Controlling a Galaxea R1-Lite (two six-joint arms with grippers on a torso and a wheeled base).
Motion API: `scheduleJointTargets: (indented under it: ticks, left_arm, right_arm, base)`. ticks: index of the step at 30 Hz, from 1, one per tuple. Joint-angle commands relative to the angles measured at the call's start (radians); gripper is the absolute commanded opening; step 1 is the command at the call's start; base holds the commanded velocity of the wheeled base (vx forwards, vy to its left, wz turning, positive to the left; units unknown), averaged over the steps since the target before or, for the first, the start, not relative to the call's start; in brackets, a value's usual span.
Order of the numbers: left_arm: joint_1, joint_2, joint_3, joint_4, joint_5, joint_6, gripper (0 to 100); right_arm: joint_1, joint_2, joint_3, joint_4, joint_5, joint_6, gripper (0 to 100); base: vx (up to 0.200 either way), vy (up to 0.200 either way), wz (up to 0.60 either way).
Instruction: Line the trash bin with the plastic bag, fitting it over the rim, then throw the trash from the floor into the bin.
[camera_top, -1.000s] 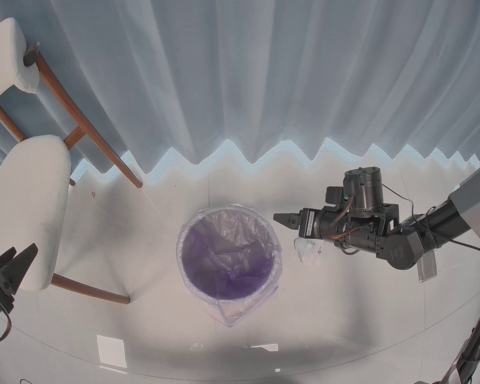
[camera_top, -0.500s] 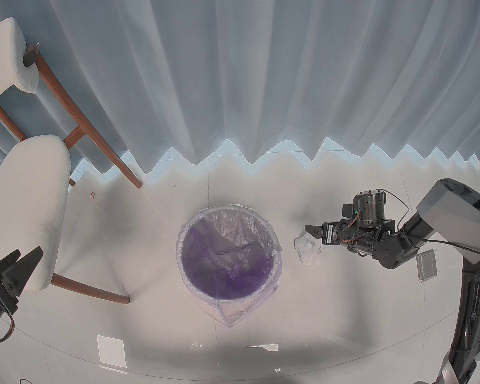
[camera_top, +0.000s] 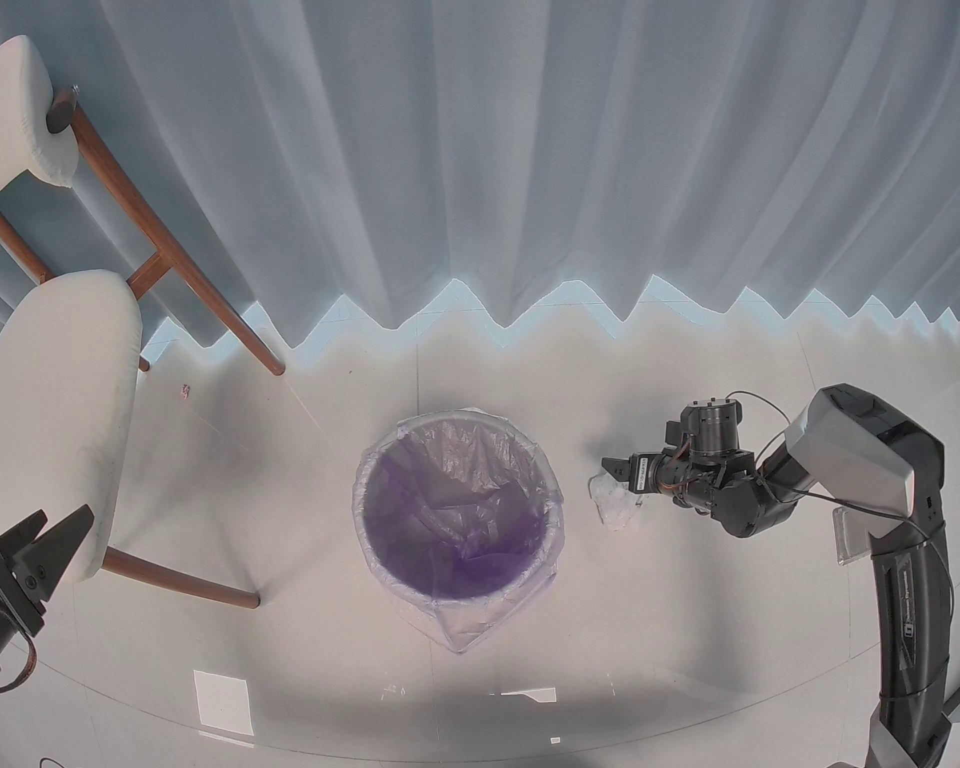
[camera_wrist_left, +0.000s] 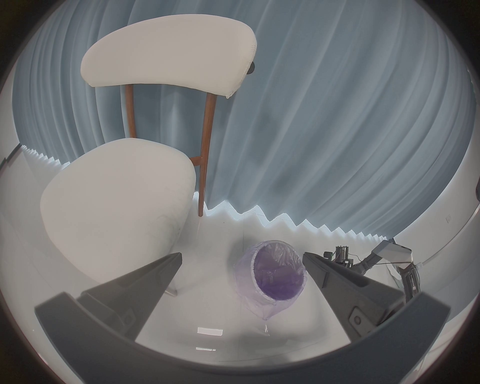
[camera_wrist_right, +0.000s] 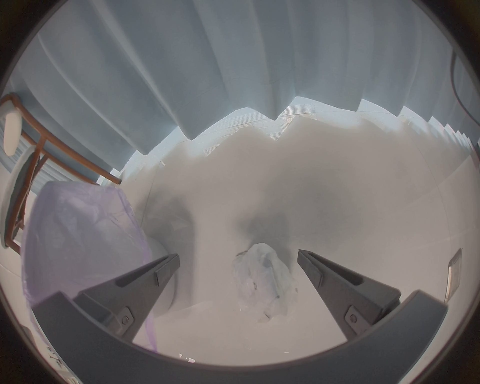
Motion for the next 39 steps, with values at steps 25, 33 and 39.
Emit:
scheduleJointTargets:
  ticks: [25, 33, 39]
  left_arm:
    - [0.003, -0.064, 0.024, 0.003, 0.01, -0.001, 100]
    - [0.003, -0.071, 0.028, 0.004, 0.012, -0.001, 100]
    - [0.003, -0.082, 0.03, 0.006, 0.012, -0.001, 100]
  right_arm:
    - [-0.05, 0.195, -0.274, 0.072, -0.01, -0.034, 100]
    - [-0.047, 0.152, -0.202, 0.069, -0.016, -0.036, 100]
    - [-0.043, 0.163, -0.174, 0.052, -0.018, -0.056, 100]
  base:
    - [0.0, 0.0, 0.0]
    - [0.0, 0.0, 0.0]
    - [0.0, 0.0, 0.0]
